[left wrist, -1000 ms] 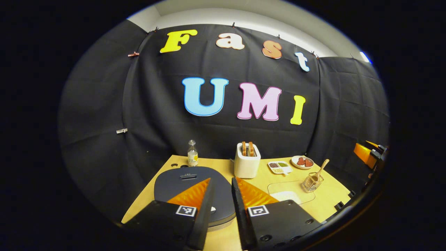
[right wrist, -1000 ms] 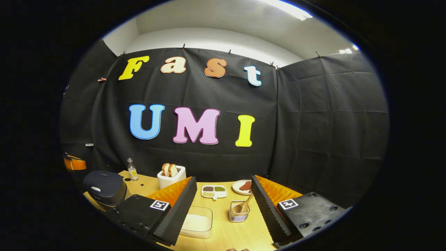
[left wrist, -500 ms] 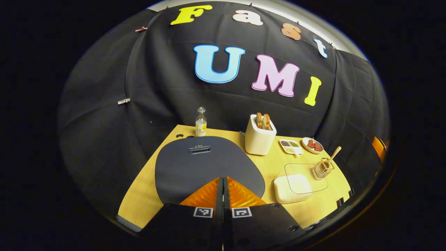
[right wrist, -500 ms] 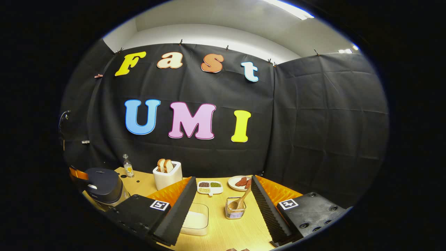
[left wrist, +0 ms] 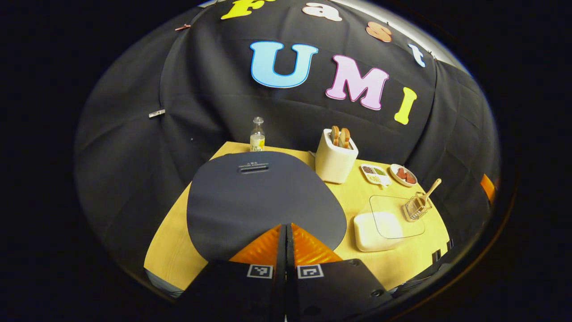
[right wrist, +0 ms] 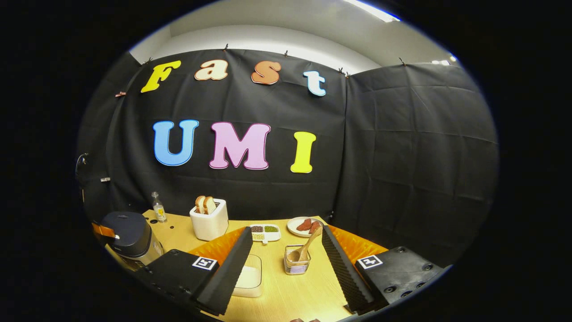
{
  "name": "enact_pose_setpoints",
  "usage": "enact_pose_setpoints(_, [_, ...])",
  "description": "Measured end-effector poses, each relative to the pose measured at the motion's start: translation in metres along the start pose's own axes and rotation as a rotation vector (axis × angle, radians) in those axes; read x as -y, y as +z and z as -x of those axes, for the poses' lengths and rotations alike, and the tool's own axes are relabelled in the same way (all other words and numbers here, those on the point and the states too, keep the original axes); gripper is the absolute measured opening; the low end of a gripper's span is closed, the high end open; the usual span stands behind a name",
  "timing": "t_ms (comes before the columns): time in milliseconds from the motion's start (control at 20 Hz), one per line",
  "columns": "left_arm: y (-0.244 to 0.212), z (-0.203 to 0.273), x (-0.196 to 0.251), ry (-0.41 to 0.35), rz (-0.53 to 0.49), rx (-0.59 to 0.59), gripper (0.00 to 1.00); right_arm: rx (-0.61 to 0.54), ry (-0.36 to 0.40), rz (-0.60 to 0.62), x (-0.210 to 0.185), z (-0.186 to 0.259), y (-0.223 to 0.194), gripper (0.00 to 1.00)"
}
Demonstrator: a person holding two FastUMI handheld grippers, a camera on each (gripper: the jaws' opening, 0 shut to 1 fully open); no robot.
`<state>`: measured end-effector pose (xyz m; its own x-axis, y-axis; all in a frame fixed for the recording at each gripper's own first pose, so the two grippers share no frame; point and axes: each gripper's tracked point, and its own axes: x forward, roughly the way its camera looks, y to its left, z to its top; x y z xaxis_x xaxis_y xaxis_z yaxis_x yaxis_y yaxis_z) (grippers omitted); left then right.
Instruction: Close the left gripper, press the button to open the rice cooker; take a wooden spoon from the chopstick holder with the right hand, scoop a spoonful of rice and pour it into the rice cooker, then put the wooden spoon back into the chopstick holder.
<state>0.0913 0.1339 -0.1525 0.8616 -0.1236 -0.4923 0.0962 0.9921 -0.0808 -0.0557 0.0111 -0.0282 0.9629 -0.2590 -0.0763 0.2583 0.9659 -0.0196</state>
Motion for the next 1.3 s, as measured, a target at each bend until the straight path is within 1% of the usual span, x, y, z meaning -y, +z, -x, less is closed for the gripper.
enact_pose_setpoints(150, [-0.001, 0.001, 0.0, 0.027, 0.013, 0.01, 0.06, -0.019, 0.0, -0.008, 0.002, -0.001, -0.004, 0.98])
enact_pose_setpoints(250, [-0.002, 0.002, 0.001, 0.02, 0.043, 0.02, 0.06, -0.023, 0.006, -0.01, 0.003, -0.001, -0.004, 0.98])
enact_pose_setpoints(450, [-0.006, 0.003, 0.001, 0.01, 0.086, -0.008, 0.06, -0.037, 0.038, 0.004, 0.002, -0.011, -0.005, 0.98])
enact_pose_setpoints(550, [-0.001, 0.005, 0.001, 0.025, 0.086, 0.01, 0.06, -0.048, 0.058, 0.001, 0.001, -0.02, -0.006, 0.98])
enact_pose_setpoints(600, [0.006, 0.006, 0.003, 0.037, 0.073, 0.027, 0.06, -0.05, 0.068, -0.002, 0.001, -0.024, -0.003, 0.98])
enact_pose_setpoints(650, [0.017, 0.017, 0.005, 0.052, 0.062, 0.071, 0.06, -0.049, 0.076, -0.002, 0.003, -0.028, -0.001, 0.98])
enact_pose_setpoints(750, [0.058, 0.043, 0.007, 0.091, 0.036, 0.224, 0.06, -0.039, 0.081, 0.007, 0.008, -0.037, 0.004, 0.98])
enact_pose_setpoints(850, [0.11, 0.08, 0.013, 0.142, 0.003, 0.387, 0.06, -0.034, 0.087, 0.01, 0.013, -0.047, 0.005, 0.98])
enact_pose_setpoints(900, [0.12, 0.092, 0.018, 0.155, -0.007, 0.423, 0.05, -0.039, 0.091, 0.009, 0.014, -0.052, 0.003, 0.98])
enact_pose_setpoints(1000, [0.123, 0.104, 0.025, 0.179, -0.019, 0.447, 0.05, -0.058, 0.1, 0.003, 0.017, -0.061, -0.004, 0.98])
enact_pose_setpoints(1100, [0.116, 0.101, 0.04, 0.168, -0.012, 0.442, 0.06, -0.062, 0.105, 0.0, 0.021, -0.071, -0.007, 0.98])
enact_pose_setpoints(1250, [0.1, 0.097, 0.055, 0.146, 0.068, 0.408, 0.08, -0.081, 0.112, -0.004, 0.029, -0.087, -0.017, 0.98])
enact_pose_setpoints(1300, [0.095, 0.095, 0.057, 0.153, 0.087, 0.403, 0.07, -0.089, 0.114, -0.01, 0.033, -0.092, -0.021, 0.98])
